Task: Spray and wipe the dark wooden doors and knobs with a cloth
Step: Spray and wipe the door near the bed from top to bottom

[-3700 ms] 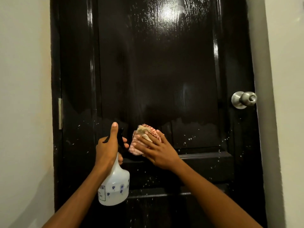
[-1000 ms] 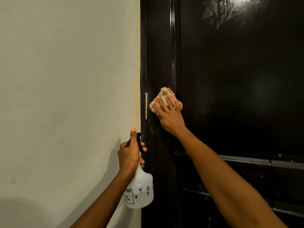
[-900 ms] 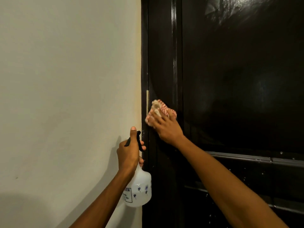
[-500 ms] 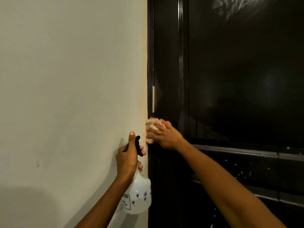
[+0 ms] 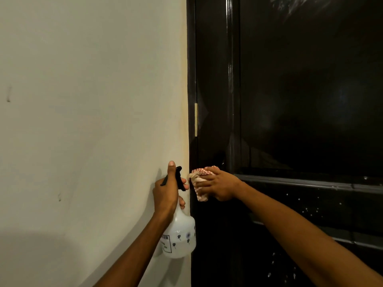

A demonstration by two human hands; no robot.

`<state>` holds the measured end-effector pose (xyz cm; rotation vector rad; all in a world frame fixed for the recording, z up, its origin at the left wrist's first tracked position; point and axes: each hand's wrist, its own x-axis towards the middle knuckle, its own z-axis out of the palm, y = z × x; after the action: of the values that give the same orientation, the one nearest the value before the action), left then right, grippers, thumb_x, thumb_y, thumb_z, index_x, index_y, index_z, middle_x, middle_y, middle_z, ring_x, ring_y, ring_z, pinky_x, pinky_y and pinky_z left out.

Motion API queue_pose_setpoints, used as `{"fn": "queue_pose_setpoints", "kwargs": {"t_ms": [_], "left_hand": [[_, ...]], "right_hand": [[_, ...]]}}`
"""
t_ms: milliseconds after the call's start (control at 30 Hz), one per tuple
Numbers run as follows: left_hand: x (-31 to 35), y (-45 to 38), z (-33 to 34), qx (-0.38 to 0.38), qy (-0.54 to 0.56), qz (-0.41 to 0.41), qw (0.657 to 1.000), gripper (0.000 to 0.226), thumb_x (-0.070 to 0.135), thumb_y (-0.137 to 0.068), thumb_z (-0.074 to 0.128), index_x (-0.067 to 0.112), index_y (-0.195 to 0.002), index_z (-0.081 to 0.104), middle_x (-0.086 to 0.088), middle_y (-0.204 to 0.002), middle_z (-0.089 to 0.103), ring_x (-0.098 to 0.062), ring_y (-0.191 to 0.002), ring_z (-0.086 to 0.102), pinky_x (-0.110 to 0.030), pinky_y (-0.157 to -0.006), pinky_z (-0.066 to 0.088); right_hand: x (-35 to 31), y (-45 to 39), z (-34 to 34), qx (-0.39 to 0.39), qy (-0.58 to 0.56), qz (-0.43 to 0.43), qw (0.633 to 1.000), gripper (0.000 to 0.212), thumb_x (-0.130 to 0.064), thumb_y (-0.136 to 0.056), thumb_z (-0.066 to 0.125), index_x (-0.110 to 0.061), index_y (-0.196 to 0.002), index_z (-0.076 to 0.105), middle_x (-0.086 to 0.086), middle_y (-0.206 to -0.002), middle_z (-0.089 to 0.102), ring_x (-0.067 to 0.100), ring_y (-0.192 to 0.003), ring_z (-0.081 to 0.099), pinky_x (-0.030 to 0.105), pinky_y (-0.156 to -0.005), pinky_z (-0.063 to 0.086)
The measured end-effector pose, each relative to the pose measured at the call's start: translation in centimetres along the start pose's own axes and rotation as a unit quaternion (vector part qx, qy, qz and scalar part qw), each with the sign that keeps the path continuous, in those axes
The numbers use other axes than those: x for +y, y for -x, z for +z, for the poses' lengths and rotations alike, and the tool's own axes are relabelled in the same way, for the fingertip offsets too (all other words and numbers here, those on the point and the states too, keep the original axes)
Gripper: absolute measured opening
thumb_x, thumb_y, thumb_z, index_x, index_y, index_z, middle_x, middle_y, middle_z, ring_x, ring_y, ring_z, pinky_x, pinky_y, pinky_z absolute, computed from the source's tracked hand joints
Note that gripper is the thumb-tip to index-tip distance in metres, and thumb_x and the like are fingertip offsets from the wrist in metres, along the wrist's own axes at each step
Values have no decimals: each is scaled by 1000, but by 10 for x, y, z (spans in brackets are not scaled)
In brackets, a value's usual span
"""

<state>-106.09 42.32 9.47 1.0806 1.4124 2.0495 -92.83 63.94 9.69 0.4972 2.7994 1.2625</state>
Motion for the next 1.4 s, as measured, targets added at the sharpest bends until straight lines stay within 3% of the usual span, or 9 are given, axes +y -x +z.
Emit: {"fn": "queue_pose_setpoints", "kwargs": {"t_ms": [100, 200, 400, 600, 900, 1000, 1100, 1200, 1400], "left_hand": [[7, 4, 2, -12, 17, 11, 1000, 55, 67, -99, 44, 23, -91, 75, -10, -81, 77, -32, -65, 67, -32, -45, 49], [18, -2, 5, -22, 23, 22, 999, 58, 67, -99, 44, 19, -91, 76, -8, -77, 77, -30, -64, 67, -31, -44, 49], [39, -19, 14, -26, 37, 44, 998, 53, 63, -101, 42, 21, -88, 73, -11, -77, 75, -22, -63, 68, -28, -41, 50], [32, -24, 19, -30, 27, 38, 998, 65, 68, -100, 41, 13, -90, 76, -13, -80, 77, -31, -60, 62, -30, -44, 49], [10, -3, 34, -34, -9, 6, 999, 78, 77, -92, 37, 9, -90, 76, -13, -80, 78, -26, -46, 56, -27, -43, 47], [11, 0, 37, -35, -4, 15, 999, 76, 71, -98, 38, 6, -89, 75, -11, -79, 78, -23, -42, 54, -27, -41, 46], [15, -2, 43, -45, 11, 17, 999, 77, 71, -99, 38, 4, -90, 75, -13, -80, 78, -23, -43, 54, -28, -43, 47], [17, -6, 55, -51, 21, 10, 998, 75, 71, -99, 39, 5, -91, 74, -14, -83, 78, -22, -44, 54, -27, -43, 45], [10, -11, 70, -57, 10, 6, 998, 75, 71, -98, 40, 6, -91, 75, -10, -80, 78, -22, -43, 54, -29, -43, 46]], "right_hand": [[38, 6, -35, 49, 34, 91, 994, 60, -42, -102, 42, -42, -158, 20, -9, -169, 11, 26, -157, 4, 57, -121, -9], [102, 12, -93, 93, 82, 186, 975, 59, -46, -105, 30, -42, -160, 9, -9, -169, -1, 26, -157, -2, 58, -120, -12], [165, -13, -161, 144, 31, 298, 943, 59, -40, -105, 31, -40, -161, 10, -5, -171, 1, 27, -157, -5, 62, -120, -14], [129, -23, -131, 177, 20, 250, 952, 66, -35, -103, 40, -34, -162, 10, 0, -170, 5, 26, -157, 0, 56, -122, -12], [49, 25, -43, 56, 34, 85, 994, 60, -39, -100, 45, -41, -157, 27, -8, -167, 18, 24, -157, 9, 52, -119, -16], [87, 51, -69, 97, 85, 153, 980, 56, -47, -104, 29, -40, -159, 21, -7, -168, 10, 27, -156, 7, 58, -119, -10], [145, 71, -115, 186, 91, 298, 932, 57, -46, -105, 34, -35, -159, 21, -2, -169, 14, 32, -156, 8, 61, -119, -8], [173, 72, -150, 196, 73, 399, 893, 57, -48, -106, 26, -34, -161, 16, -4, -170, 10, 28, -157, 1, 64, -120, -11], [118, 68, -91, 276, 63, 354, 891, 52, -33, -96, 52, -20, -146, 53, 6, -153, 49, 31, -150, 29, 65, -121, 11]]}}
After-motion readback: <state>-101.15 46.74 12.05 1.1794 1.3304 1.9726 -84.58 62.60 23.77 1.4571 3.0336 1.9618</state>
